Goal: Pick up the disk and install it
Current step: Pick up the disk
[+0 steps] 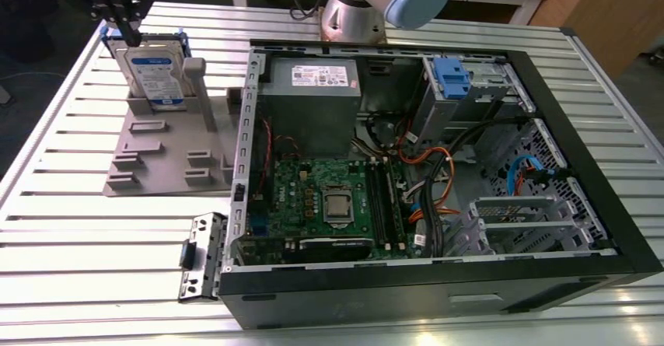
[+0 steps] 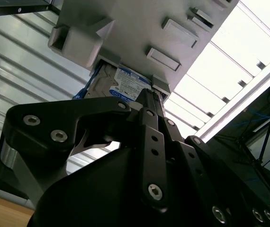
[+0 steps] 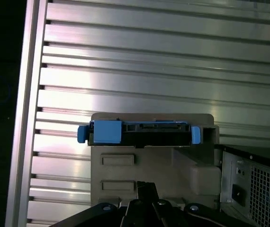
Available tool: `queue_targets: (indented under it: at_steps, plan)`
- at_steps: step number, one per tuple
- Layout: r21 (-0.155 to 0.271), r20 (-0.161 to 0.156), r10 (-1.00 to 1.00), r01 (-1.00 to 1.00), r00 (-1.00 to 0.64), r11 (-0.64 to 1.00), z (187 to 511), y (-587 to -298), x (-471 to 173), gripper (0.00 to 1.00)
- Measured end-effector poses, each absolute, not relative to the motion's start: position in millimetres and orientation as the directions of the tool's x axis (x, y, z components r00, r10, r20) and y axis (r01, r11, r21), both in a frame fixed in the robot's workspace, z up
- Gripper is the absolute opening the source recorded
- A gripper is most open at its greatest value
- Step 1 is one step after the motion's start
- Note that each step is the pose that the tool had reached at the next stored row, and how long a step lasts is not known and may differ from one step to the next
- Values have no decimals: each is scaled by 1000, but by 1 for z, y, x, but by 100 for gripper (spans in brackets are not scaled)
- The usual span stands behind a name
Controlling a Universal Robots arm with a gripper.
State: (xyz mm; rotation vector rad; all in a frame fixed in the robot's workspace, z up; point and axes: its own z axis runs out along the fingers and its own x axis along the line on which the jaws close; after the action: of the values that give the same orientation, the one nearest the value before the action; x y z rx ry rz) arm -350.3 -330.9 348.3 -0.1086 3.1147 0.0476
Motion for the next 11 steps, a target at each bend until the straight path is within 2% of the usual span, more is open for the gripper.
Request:
queue_targets:
  at_steps: [11]
  plan:
    - [30, -26, -99, -100, -995, 995, 348, -331, -350, 10]
